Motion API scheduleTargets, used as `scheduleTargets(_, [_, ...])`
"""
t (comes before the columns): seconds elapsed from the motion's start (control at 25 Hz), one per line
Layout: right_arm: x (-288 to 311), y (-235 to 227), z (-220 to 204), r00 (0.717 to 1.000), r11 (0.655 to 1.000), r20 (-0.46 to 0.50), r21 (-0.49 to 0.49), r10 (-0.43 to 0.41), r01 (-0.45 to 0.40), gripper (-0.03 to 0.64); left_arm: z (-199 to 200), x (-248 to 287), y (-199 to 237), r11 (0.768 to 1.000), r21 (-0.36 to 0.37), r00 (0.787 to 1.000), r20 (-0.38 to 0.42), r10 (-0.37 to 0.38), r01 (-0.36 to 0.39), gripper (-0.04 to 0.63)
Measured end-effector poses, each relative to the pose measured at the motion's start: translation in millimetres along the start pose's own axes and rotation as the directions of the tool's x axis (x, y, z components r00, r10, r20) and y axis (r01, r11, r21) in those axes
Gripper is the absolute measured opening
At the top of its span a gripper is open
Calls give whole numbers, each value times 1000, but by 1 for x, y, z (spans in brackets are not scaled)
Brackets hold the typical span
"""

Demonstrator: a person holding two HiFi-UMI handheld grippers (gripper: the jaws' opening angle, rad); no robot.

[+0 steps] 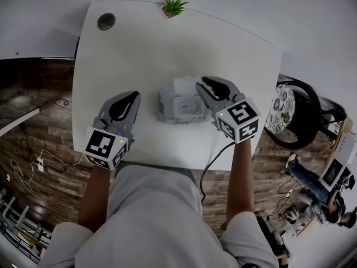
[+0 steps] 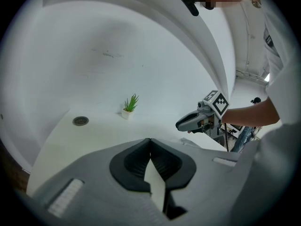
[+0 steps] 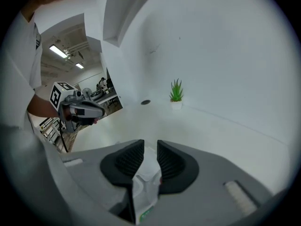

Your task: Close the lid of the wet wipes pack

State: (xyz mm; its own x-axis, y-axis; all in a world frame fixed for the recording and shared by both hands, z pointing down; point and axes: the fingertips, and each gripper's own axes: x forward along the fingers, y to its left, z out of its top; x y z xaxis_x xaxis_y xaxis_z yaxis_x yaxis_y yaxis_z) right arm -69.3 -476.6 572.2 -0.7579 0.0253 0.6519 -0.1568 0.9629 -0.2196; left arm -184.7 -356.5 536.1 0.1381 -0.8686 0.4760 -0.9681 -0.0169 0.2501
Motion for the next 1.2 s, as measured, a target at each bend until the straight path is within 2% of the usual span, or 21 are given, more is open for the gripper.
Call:
scheduleTargets(0.24, [20, -6, -10, 993, 996, -93, -49, 71, -75, 93, -6, 7, -2, 1000, 4, 1000, -23, -7, 7, 0])
scheduleTargets(0.48, [36, -8, -21, 968, 980, -181, -62, 173, -187, 92, -11, 9, 0, 1000, 8, 999, -43, -1, 2, 0])
scheduleTargets(0.64, [41, -6, -28, 929, 954, -271, -92, 251, -285, 94, -14, 11, -1, 1000, 20, 998, -57, -1, 2, 0])
scheduleTargets(0.8, [48, -11, -29, 906, 938, -324, -120, 272, -325, 93, -15, 14, -3, 1000, 20, 998, -61, -8, 9, 0])
scheduleTargets(1.0, [51, -3, -37, 839, 893, -392, -85, 377, -441, 94, -14, 19, -4, 1000, 18, 998, -60, -16, 18, 0])
scheduleTargets(1.2, [52, -2, -39, 783, 861, -445, -51, 435, -507, 92, -13, 20, -4, 1000, 20, 998, -61, -16, 18, 0])
